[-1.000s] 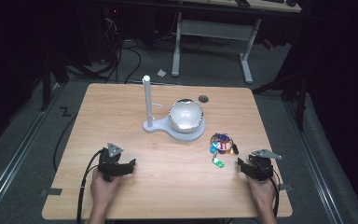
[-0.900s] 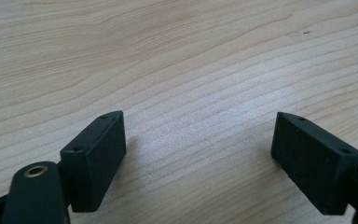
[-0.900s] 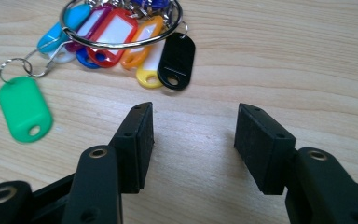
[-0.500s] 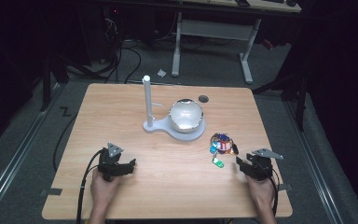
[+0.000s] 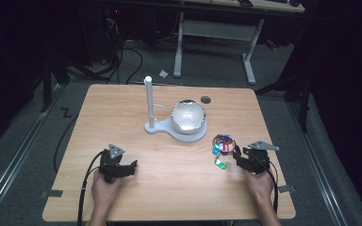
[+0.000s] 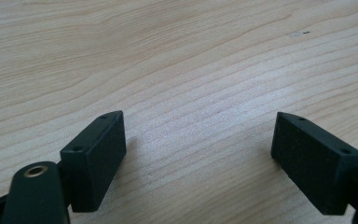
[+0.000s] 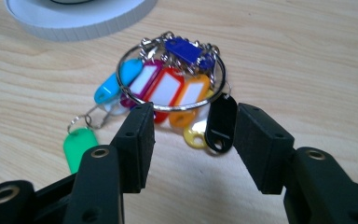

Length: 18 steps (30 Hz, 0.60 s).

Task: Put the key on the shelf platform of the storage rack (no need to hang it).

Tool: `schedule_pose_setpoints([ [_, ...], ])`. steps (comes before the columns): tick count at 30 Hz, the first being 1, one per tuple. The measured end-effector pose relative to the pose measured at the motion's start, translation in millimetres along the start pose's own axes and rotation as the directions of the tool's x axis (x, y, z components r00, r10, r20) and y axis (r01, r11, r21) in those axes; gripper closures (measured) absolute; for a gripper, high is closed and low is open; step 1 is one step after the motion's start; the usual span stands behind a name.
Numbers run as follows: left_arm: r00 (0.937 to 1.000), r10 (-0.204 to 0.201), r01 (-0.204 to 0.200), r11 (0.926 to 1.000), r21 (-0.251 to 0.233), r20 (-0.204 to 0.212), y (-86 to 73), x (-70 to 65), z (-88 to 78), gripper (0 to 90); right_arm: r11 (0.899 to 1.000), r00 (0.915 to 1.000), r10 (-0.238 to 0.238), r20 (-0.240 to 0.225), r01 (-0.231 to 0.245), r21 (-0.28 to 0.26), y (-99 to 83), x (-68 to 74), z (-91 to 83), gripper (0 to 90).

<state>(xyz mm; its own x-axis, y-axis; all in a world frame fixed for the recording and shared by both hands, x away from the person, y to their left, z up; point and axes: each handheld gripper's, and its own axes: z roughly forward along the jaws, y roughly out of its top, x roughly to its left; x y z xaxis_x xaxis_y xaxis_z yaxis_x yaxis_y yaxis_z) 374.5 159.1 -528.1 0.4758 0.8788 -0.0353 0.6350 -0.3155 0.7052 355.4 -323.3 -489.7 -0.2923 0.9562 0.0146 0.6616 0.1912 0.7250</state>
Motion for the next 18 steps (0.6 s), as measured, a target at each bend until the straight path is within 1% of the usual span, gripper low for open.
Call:
schedule_pose_setpoints([
  [2,1.0000,0.000,0.000,1.0000,0.000,0.000,0.0,0.0,0.0,18.3,1.000,1.0000,0.002,-0.001,-0.002,0.002,2.4,0.9,0.7,48.6],
  [3,1.0000,0.000,0.000,1.0000,0.000,0.000,0.0,0.0,0.0,18.3,1.000,0.9999,-0.011,-0.005,0.011,0.007,7.2,2.5,3.3,48.7],
  [4,1.0000,0.000,0.000,1.0000,0.000,0.000,0.0,0.0,0.0,18.3,1.000,0.9999,-0.011,-0.005,0.011,0.007,7.2,2.5,3.3,48.7],
  [5,1.0000,0.000,0.000,1.0000,0.000,0.000,0.0,0.0,0.0,18.3,1.000,0.9998,-0.018,-0.008,0.018,0.012,11.5,3.7,5.8,48.8],
  [9,1.0000,0.000,0.000,1.0000,0.000,0.000,0.0,0.0,0.0,18.3,1.000,0.9997,-0.020,-0.017,0.021,0.016,17.3,4.9,10.5,48.8],
  [12,1.0000,0.000,0.000,1.0000,0.000,0.000,0.0,0.0,0.0,18.3,1.000,0.9995,-0.016,-0.029,0.016,0.024,23.4,6.4,18.1,48.5],
  [13,1.0000,0.000,0.000,1.0000,0.000,0.000,0.0,0.0,0.0,18.2,1.000,0.9995,-0.016,-0.029,0.016,0.024,23.4,6.4,18.1,48.5],
  [14,1.0000,0.000,0.000,1.0000,0.001,0.000,0.0,0.0,0.0,18.3,0.999,0.9993,-0.021,-0.030,0.022,0.036,26.2,7.9,22.2,48.0],
  [15,1.0000,0.000,0.000,1.0000,0.001,0.000,0.0,0.0,0.0,18.3,0.999,0.9993,-0.021,-0.030,0.022,0.036,26.2,7.9,22.2,48.0],
  [18,1.0000,0.000,0.000,1.0000,0.000,0.000,0.0,0.0,0.0,18.3,0.998,0.9992,-0.032,-0.026,0.033,0.048,32.5,11.1,30.0,46.6],
])
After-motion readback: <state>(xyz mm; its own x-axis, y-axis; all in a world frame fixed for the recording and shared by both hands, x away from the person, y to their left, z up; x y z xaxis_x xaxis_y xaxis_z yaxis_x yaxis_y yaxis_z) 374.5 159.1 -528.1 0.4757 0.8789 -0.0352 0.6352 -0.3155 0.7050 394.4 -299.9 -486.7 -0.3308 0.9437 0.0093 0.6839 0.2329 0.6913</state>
